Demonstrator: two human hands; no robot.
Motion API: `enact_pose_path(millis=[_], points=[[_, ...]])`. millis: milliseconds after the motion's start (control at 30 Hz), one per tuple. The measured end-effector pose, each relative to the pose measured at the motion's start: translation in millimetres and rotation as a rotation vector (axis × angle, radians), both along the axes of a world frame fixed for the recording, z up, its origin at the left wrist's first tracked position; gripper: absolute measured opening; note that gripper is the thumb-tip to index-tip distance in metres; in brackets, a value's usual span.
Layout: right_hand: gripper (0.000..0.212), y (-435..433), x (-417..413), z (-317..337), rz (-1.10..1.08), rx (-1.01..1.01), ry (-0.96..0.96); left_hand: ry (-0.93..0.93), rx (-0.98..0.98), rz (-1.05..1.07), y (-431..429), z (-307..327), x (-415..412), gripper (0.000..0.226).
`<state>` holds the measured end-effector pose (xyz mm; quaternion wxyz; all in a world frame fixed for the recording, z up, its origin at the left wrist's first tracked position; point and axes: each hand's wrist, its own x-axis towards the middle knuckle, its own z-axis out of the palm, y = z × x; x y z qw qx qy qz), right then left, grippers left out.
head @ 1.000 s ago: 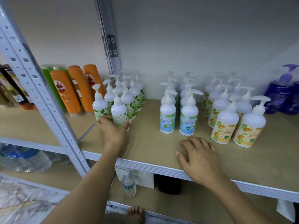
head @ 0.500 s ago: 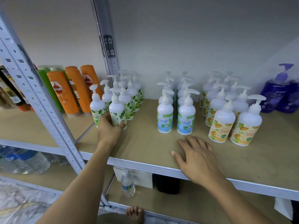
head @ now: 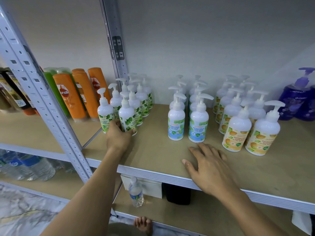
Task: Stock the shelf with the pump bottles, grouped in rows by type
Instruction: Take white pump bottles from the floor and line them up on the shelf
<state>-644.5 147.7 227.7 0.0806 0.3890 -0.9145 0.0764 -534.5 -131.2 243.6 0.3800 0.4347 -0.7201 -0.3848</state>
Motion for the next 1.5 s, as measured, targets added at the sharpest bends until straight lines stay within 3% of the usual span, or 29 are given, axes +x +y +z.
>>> enact_pose_path(millis=[133, 333, 533, 700, 867, 1033, 1367, 1500], points=[[0.077, 0, 0, 0, -0.004, 0.001, -0.001, -0.019, -0.044, 0.043, 7, -1, -5, 0.062], [0.08, 0, 1, 1, -0.005, 0.006, 0.004, -0.23, -0.146, 0.253, 17, 2, -18, 0.089], [0.078, -1, 1, 1, -0.01, 0.022, 0.01, -0.228, -0.108, 0.307, 18, 6, -24, 0.098], [0.077, -1, 1, 0, -0.013, 0.018, 0.013, -0.157, -0.059, 0.251, 13, 3, -19, 0.075], [0.074, -1, -1, -2, -0.016, 0.022, 0.026, 0.01, 0.039, 0.056, 1, -3, -5, 0.05], [0.073, -2, -1, -2, -0.016, 0.029, 0.03, 0.023, 0.035, -0.044, -3, -6, 6, 0.045], [0.074, -2, -1, -2, -0.017, 0.029, 0.041, -0.057, -0.016, 0.133, 9, -4, 0, 0.07], [0.073, -2, -1, -3, -0.02, 0.024, 0.042, -0.102, -0.025, 0.185, 6, -6, -5, 0.062]])
